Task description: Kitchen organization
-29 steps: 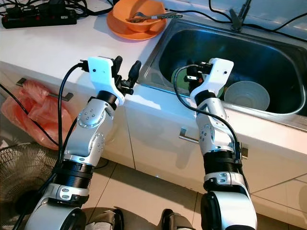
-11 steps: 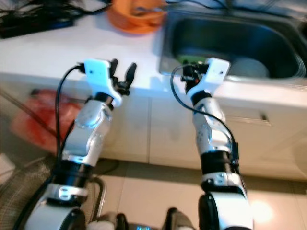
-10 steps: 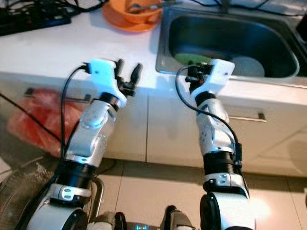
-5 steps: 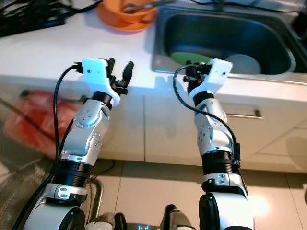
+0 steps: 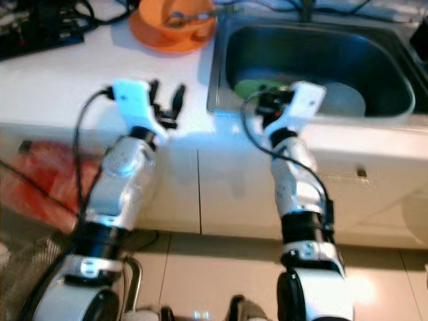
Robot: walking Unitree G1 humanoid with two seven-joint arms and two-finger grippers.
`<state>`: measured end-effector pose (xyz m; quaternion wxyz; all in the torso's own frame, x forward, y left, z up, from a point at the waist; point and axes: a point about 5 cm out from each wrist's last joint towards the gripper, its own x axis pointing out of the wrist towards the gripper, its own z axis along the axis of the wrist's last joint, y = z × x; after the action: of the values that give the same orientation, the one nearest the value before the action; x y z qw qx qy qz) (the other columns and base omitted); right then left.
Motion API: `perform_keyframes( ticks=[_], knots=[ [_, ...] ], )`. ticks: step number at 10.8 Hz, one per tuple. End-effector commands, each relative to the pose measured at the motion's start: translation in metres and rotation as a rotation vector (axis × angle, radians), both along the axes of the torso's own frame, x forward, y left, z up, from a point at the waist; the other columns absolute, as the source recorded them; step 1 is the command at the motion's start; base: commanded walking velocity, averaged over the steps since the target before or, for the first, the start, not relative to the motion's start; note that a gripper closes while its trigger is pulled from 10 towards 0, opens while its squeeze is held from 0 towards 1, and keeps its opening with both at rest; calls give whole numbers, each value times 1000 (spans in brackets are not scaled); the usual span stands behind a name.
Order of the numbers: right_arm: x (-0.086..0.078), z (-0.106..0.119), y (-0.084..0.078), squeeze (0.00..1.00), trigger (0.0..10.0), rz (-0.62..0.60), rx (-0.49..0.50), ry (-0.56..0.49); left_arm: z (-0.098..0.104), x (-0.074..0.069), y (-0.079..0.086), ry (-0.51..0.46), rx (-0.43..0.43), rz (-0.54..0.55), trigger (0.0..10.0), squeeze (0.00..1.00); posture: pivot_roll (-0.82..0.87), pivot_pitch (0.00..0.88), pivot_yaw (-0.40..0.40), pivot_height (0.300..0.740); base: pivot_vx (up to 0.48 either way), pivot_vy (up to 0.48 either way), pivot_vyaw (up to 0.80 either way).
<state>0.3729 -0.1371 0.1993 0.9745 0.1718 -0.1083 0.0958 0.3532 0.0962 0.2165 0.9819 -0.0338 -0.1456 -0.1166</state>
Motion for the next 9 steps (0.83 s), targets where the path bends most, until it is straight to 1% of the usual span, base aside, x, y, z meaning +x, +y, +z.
perform_keyframes(
  ticks=[1,9],
  knots=[
    [-1,-2,-7,0,10000,-20,-2,4,2,-2,-8,-10,0,-21,10000,0,43,174,-35,740,285,0,0],
    [-1,-2,-6,0,10000,-23,11,0,5,-2,-8,-18,6,-33,10000,0,44,167,-33,740,284,0,0]
  ],
)
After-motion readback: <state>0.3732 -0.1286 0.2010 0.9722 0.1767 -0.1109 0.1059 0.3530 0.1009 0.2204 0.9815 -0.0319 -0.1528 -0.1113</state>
